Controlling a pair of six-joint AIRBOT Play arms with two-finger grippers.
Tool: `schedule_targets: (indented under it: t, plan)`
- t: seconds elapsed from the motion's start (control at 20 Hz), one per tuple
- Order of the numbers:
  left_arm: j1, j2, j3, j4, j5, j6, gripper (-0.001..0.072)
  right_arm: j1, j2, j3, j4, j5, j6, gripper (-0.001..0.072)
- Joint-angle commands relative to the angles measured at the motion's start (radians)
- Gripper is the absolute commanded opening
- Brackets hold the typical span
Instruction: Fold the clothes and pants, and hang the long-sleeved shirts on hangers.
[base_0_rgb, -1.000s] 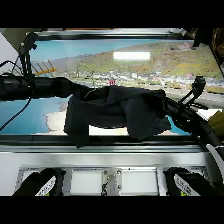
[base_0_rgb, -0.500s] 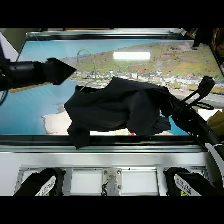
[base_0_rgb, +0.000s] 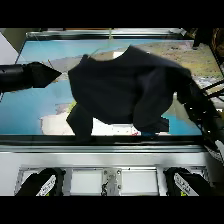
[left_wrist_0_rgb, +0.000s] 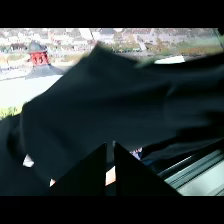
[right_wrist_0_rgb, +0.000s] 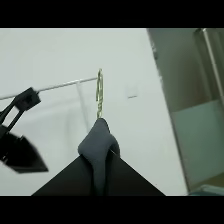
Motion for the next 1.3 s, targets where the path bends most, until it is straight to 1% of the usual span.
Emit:
schedule_targets:
  t: [0.0,0.25,0.4,0.5,0.6,0.75,0.8,0.9,1.05,1.15,1.25]
  plan:
    - [0.003,0.056,-0.127,-0.002,0.051,-0.003,0.0050,-0.133,0.038,0.121,0.011,-0.106,-0.011,0.0006]
    - [0.003,0.143,-0.318,-0.009,0.147,-0.003,0.0050,-0.381,0.110,0.245,0.011,-0.295,-0.038,0.0006]
    - [0.003,0.182,-0.401,-0.010,0.198,-0.003,0.0049,-0.512,0.162,0.295,0.011,-0.435,-0.119,0.0006]
    - [0.003,0.190,-0.428,-0.010,0.208,-0.003,0.0049,-0.582,0.192,0.329,0.011,-0.573,-0.174,0.0006]
    - [0.003,0.190,-0.443,-0.010,0.216,-0.003,0.0049,-0.630,0.208,0.366,0.011,-0.725,-0.256,0.0006]
    - [0.003,0.190,-0.460,-0.009,0.237,-0.003,0.0050,-0.671,0.197,0.443,0.013,-0.900,-0.398,0.0006]
    - [0.003,0.188,-0.460,-0.008,0.239,-0.003,0.0050,-0.680,0.181,0.480,0.012,-0.943,-0.428,0.0006]
    - [0.003,0.174,-0.459,-0.009,0.240,-0.003,0.0049,-0.700,0.144,0.555,0.019,-0.994,-0.474,0.0006]
    - [0.003,0.134,-0.459,-0.010,0.229,-0.003,0.0049,-0.734,0.080,0.683,0.019,-1.076,-0.487,0.0006]
    - [0.003,0.103,-0.459,-0.010,0.216,-0.003,0.0050,-0.759,0.044,0.758,0.019,-1.107,-0.511,0.0007]
    - [0.003,0.075,-0.459,-0.010,0.206,-0.003,0.0049,-0.782,0.018,0.819,0.019,-1.141,-0.512,0.0006]
